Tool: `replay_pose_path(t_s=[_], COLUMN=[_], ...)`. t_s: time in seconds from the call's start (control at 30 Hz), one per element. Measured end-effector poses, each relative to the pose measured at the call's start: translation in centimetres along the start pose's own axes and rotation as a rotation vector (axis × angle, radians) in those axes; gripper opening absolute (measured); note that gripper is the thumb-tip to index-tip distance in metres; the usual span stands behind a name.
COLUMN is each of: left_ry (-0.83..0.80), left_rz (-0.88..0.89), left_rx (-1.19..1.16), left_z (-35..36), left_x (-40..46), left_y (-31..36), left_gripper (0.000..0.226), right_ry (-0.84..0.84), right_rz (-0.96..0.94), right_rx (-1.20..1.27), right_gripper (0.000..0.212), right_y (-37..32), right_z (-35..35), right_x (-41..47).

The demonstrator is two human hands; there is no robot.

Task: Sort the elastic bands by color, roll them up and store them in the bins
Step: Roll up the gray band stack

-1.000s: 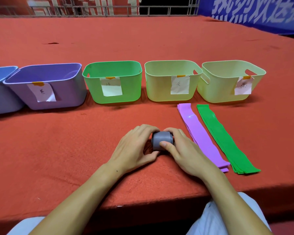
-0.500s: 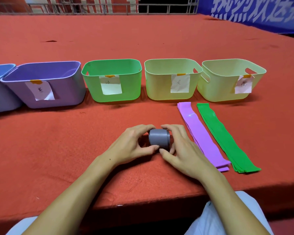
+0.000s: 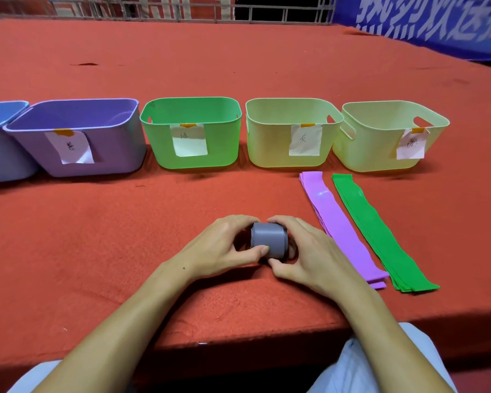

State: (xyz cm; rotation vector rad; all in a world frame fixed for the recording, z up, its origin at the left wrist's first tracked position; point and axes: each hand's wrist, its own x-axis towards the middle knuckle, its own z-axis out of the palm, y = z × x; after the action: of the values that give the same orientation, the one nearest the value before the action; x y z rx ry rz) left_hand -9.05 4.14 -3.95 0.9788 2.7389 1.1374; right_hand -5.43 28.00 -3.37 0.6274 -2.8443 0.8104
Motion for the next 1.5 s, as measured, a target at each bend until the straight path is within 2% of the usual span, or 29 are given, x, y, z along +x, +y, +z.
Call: replay_pose_path(t_s=[0.2, 0.3, 0.4, 0.57, 0.7, 0.87, 1.07, 1.23, 1.4, 1.5], left_ry=[-0.024, -0.036, -0.038, 0.021, 0.087, 0.019, 0.078, 0.030, 0.053, 0.069], left_rz=[-0.022, -0.025, -0.037, -0.011, 0.032, 0.165, 0.187, 0.141, 0.147, 0.097], left_rx=[0.015, 0.028, 0.011, -0.009, -0.126, 0.021, 0.171, 0.098, -0.043, -0.095], left_z=[-0.1, -0.1, -0.1, -0.5, -1.5, -1.9, -2.1, -2.3, -2.4, -2.3], left_x=[-0.5, -0.7, -0.9, -1.5, -1.9, -2.3, -2.3, -2.7, -2.5, -2.5], left_y=[0.2, 0.3, 0.6, 1.1, 1.3, 2.1, 2.0, 2.4, 2.5, 2.6], left_gripper=[0.042, 0.041, 0.032, 0.032, 0.059, 0.082, 0.070, 0.085, 0.070, 0.064], right_ry=[-0.015, -0.016, 0.040, 0.137, 0.125, 0.160, 0.188, 0.164, 0.109, 0.103], right_rz=[-0.024, -0.045, -0.057, -0.061, -0.014, 0.017, 0.010, 0.046, 0.076, 0.083], right_rx=[-0.003, -0.011, -0.020, -0.022, 0.016, 0.140, 0.261, 0.347, 0.483, 0.576], right_gripper=[0.077, 0.071, 0.062, 0.061, 0.060, 0.052, 0.042, 0.041, 0.030, 0.034], right_y=[0.2, 0.0, -0.5, -1.1, -1.1, -1.2, -1.5, -1.5, -1.5, -1.4], right_z=[0.1, 0.0, 0.1, 0.4, 0.2, -0.2, -0.1, -0.3, -0.5, -0.3], right_x=[-0.1, -0.2, -0.3, -0.4, -0.4, -0.6, -0.9, -1.1, -1.4, -1.4])
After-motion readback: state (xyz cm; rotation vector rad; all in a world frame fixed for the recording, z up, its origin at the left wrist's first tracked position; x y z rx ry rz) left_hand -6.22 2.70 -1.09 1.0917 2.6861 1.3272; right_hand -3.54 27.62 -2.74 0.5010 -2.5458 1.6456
